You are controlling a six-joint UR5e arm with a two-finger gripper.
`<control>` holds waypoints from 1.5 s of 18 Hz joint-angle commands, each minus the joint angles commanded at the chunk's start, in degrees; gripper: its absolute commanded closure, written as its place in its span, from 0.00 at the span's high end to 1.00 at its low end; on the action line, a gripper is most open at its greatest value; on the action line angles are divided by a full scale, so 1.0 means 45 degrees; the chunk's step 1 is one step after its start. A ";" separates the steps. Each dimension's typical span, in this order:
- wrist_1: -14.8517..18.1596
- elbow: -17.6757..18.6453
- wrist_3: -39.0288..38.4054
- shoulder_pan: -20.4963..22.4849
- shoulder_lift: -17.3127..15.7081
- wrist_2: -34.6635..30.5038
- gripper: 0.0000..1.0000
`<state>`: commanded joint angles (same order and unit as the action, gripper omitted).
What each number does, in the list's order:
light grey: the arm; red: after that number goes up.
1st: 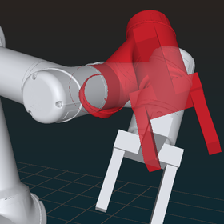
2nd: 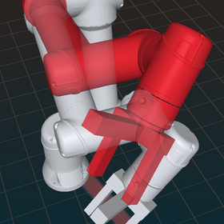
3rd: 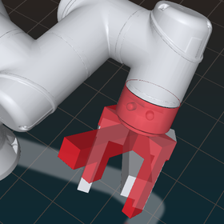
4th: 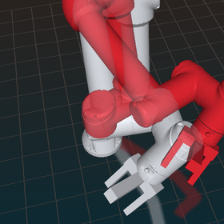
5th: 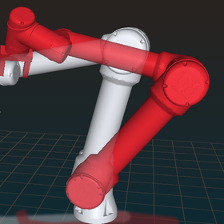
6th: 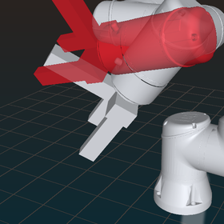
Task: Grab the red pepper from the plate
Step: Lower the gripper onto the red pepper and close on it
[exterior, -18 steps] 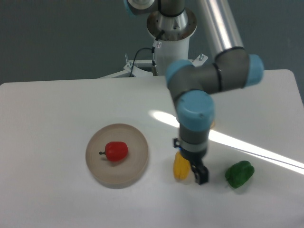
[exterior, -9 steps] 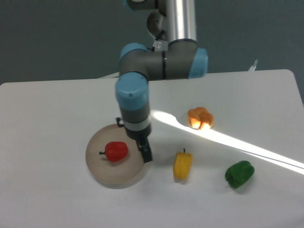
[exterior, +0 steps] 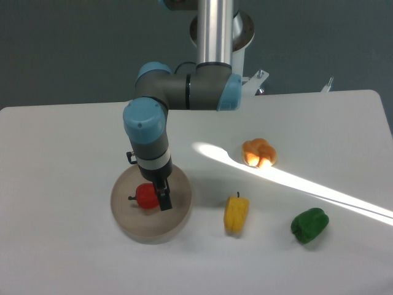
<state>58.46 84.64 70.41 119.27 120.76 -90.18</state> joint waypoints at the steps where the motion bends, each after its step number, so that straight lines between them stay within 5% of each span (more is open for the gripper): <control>1: -0.0137 0.0097 -0.0176 -0.0039 0.0078 0.0019 1.00; 27: -0.0236 0.0274 -0.1193 -0.0449 0.0625 0.0020 1.00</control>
<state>57.39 85.87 65.04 117.25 123.57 -90.09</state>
